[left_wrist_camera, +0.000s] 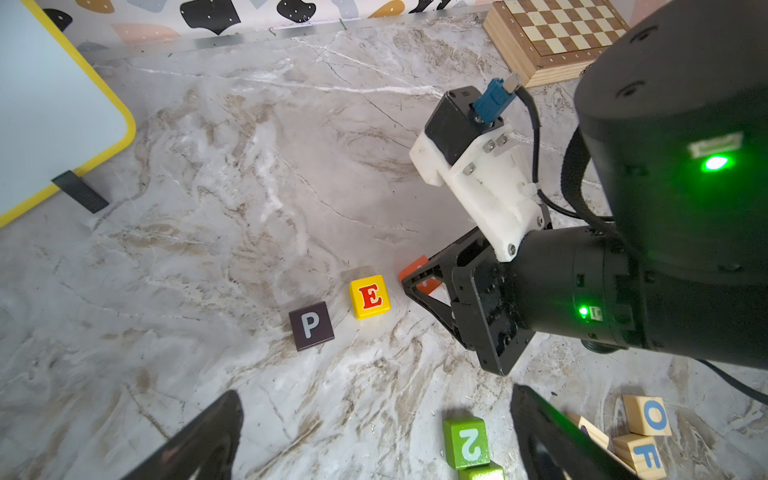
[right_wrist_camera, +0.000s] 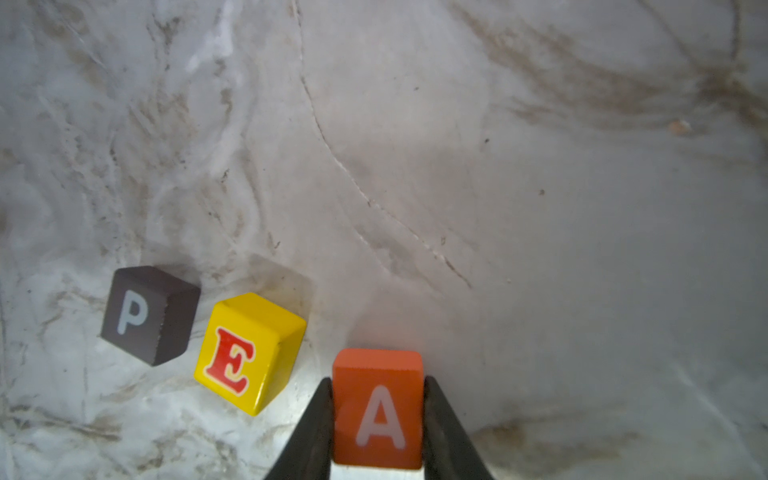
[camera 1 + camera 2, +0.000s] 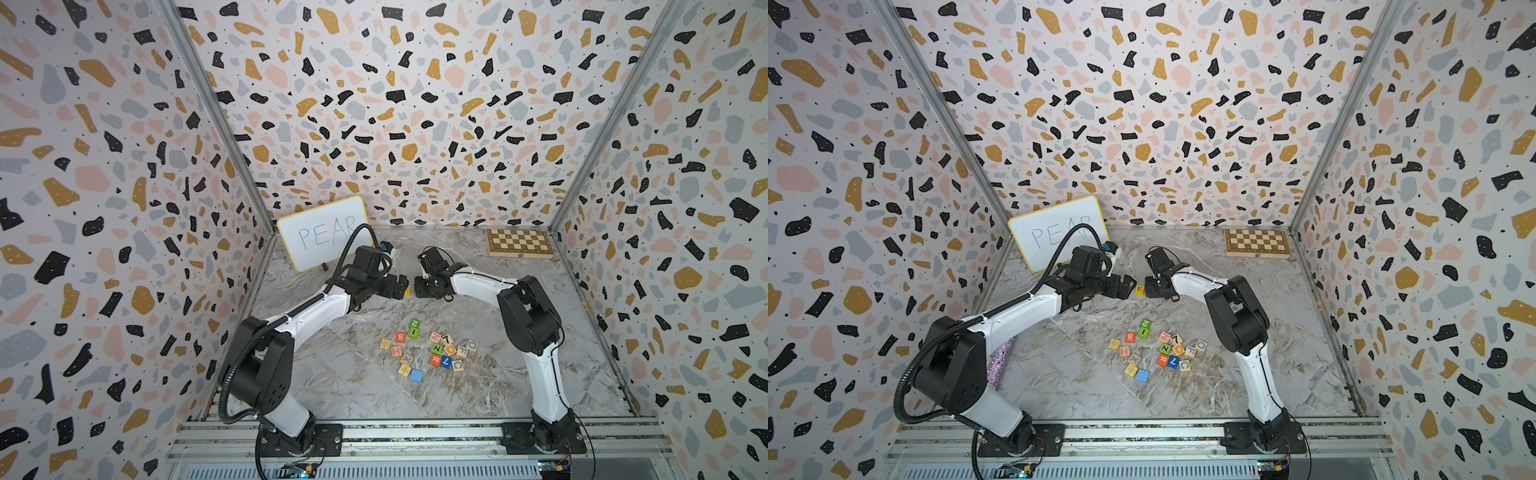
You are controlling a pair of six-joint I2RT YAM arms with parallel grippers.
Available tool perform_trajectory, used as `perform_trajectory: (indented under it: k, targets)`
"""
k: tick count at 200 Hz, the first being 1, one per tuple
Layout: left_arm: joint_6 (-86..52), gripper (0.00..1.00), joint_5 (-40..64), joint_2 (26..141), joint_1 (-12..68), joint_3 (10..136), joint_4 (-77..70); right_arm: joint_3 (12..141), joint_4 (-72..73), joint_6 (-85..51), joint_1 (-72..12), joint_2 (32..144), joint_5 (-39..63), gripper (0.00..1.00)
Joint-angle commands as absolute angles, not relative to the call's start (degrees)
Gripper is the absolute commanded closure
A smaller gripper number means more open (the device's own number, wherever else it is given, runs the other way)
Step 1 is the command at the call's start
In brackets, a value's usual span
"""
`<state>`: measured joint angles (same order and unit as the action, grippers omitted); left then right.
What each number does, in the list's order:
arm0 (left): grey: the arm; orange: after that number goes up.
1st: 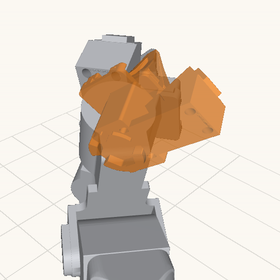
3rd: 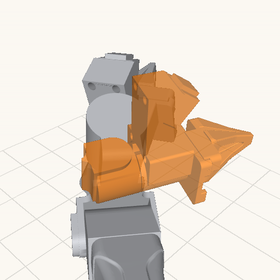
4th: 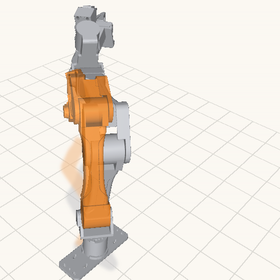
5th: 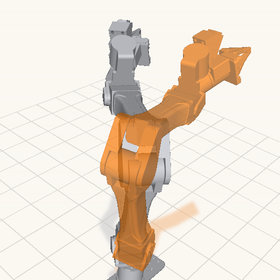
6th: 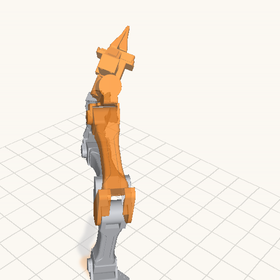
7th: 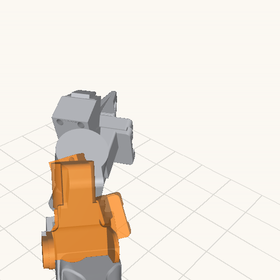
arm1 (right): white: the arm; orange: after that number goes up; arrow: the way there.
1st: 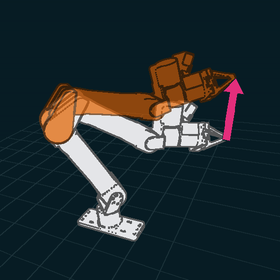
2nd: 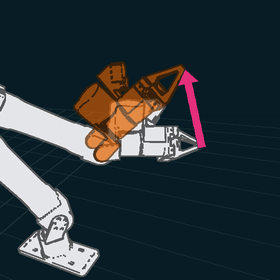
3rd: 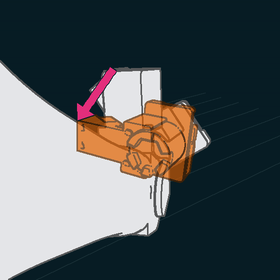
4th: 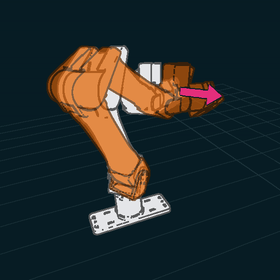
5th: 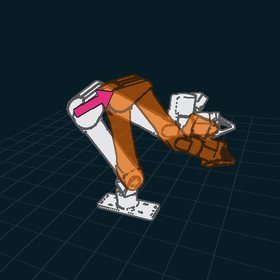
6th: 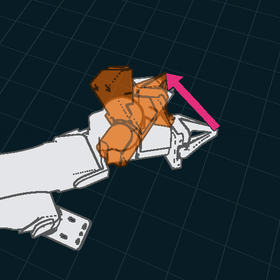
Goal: Spell the uppercase word “pear” with letter blocks
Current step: Place the letter block at the center of the board.
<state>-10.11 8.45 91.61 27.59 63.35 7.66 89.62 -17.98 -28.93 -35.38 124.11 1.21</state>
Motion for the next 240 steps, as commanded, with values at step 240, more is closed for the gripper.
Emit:
perform_trajectory:
  k: [240]
  targets:
    - [-9.9, 0.01, 8.4, 85.6, 28.0, 62.7, 8.3, 90.1, -19.5, -28.0, -35.7, 115.3, 1.6, 0.49]
